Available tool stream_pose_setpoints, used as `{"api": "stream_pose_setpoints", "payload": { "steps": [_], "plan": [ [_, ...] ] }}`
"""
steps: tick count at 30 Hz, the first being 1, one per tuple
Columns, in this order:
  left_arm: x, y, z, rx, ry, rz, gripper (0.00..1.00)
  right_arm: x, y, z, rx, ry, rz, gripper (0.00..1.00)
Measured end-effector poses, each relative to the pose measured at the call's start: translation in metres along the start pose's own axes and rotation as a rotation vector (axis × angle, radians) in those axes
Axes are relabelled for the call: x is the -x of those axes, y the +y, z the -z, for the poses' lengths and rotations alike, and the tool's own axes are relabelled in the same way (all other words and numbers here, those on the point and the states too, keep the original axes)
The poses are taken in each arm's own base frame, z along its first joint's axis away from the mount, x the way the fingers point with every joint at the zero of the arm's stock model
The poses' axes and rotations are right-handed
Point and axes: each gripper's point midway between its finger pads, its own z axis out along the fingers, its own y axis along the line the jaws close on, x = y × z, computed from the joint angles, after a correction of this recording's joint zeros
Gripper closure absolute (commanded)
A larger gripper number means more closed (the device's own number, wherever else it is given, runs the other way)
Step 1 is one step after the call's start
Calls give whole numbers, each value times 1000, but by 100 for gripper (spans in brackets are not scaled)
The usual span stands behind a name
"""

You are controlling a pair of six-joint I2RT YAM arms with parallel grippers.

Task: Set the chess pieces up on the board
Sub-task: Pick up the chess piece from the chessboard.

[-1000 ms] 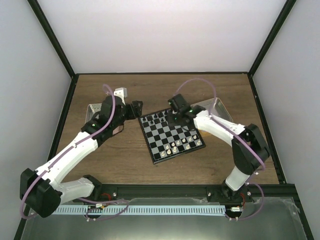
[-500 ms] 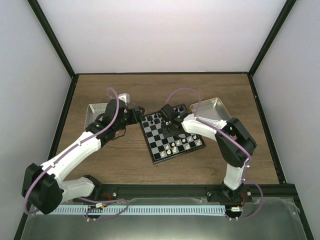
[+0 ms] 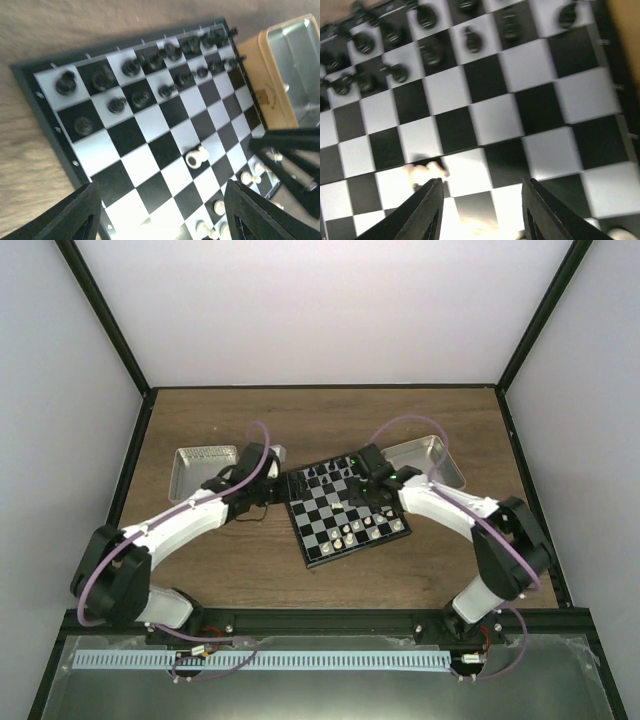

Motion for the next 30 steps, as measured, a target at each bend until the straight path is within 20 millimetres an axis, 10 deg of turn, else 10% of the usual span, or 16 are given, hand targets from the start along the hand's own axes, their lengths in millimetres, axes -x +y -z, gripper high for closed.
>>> {"api": "stream_pose_setpoints", "payload": {
  "steps": [11, 30],
  "plan": [
    [-51, -40, -61, -12, 200, -53, 52, 0, -52, 22, -5, -92, -242, 56],
    [-69, -33, -108, 16, 264, -6, 67, -1, -50, 20, 24, -94, -266, 57]
  ]
}}
